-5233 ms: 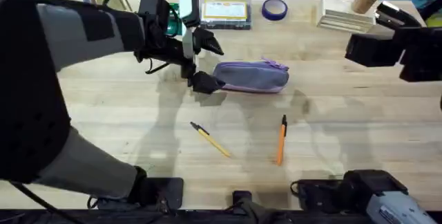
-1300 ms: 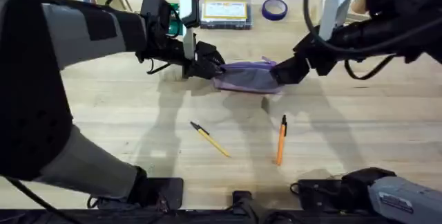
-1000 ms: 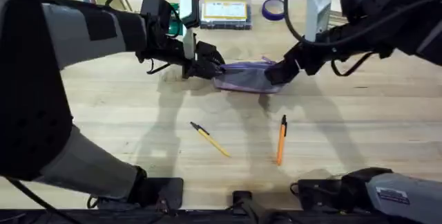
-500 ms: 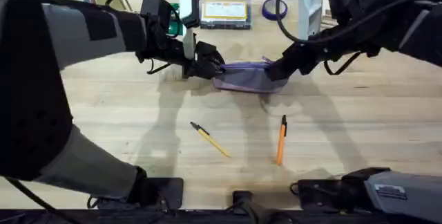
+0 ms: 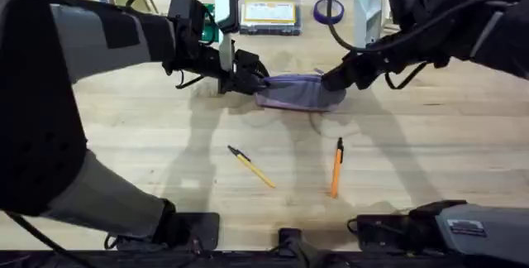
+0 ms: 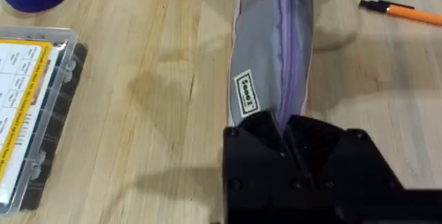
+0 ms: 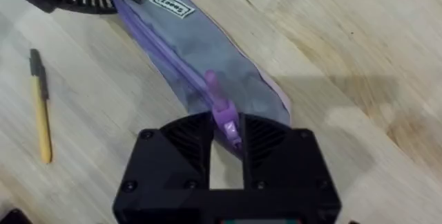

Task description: Unzip the bag, pick up the pens from the table one at a time and place them inside, then zip the bag closed.

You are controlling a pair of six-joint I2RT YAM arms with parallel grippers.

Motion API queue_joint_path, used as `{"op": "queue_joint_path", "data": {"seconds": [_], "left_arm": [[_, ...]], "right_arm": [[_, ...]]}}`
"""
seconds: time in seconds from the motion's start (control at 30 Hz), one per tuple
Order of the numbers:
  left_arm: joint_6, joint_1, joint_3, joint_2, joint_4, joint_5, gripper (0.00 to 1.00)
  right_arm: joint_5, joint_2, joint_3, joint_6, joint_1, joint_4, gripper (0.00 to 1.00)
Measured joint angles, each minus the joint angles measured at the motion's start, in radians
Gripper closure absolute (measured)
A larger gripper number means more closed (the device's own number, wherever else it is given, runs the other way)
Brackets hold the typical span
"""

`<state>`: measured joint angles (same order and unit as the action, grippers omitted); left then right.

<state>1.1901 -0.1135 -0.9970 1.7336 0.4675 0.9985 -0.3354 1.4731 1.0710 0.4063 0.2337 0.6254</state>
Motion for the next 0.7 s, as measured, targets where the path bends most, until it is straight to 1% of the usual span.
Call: {"op": "queue_joint_path", "data": {"seconds": [0.07,0.2,0.33,0.47,0.7], "left_arm": [[0.0,0.0,0.0,0.0,0.0,0.0,0.957],[0.0,0.0,0.0,0.0,0.0,0.0,0.957],[0.0,0.0,0.0,0.0,0.0,0.0,0.957],[0.0,0.0,0.0,0.0,0.0,0.0,0.957],[0.0,0.0,0.0,0.0,0.0,0.0,0.957]], "right_arm": [[0.002,0.0,0.0,-0.001,0.0,0.0,0.774],[0.003,0.0,0.0,-0.001,0.0,0.0,0.828],[0.003,0.0,0.0,0.0,0.0,-0.001,0.85],[0.003,0.0,0.0,0.002,0.0,-0.001,0.894],[0.003,0.0,0.0,0.006,0.0,-0.001,0.917]]}}
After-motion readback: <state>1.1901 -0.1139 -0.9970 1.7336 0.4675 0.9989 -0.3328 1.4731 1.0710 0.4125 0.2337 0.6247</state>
